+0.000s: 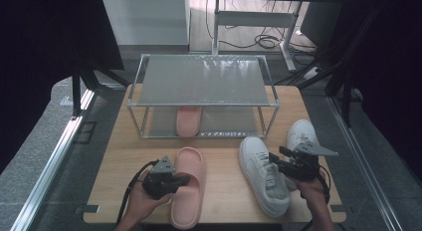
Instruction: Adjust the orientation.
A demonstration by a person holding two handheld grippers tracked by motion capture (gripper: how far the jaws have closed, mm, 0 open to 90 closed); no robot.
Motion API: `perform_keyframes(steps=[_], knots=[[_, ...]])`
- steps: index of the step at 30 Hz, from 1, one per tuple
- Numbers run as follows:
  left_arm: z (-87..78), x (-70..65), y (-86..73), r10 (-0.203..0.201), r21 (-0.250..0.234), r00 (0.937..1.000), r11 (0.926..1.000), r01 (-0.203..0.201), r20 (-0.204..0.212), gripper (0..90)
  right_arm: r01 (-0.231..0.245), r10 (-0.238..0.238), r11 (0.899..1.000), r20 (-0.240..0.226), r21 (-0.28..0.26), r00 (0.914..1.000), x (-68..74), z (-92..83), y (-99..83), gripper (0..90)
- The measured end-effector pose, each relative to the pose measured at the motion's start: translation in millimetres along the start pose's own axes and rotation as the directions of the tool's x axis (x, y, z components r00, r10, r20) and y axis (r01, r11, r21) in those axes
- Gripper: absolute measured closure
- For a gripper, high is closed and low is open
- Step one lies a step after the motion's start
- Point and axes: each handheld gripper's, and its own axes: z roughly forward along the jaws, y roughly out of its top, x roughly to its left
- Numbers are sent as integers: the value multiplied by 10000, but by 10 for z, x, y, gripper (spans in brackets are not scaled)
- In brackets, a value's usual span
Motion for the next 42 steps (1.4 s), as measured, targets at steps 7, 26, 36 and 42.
perform_keyframes(steps=[7, 26, 36, 42], knots=[[39, 65, -73, -225, 212, 9992, 9995, 232, -340, 899, -62, 62, 10000, 3, -61, 10000, -11, -14, -6, 469], [-161, 417, -195, -692, 517, 9936, 9959, 741, -897, 897, -46, 47, 9999, 79, -150, 10000, -23, -48, 8, 469], [-209, 643, -197, -831, 887, 9875, 9915, 954, -1338, 887, -37, 38, 9999, 95, -139, 9999, -17, -39, 11, 468], [-201, 679, -186, -932, 750, 9853, 9917, 1047, -1429, 886, -16, 17, 9999, 81, -116, 10000, -15, -33, 8, 469]])
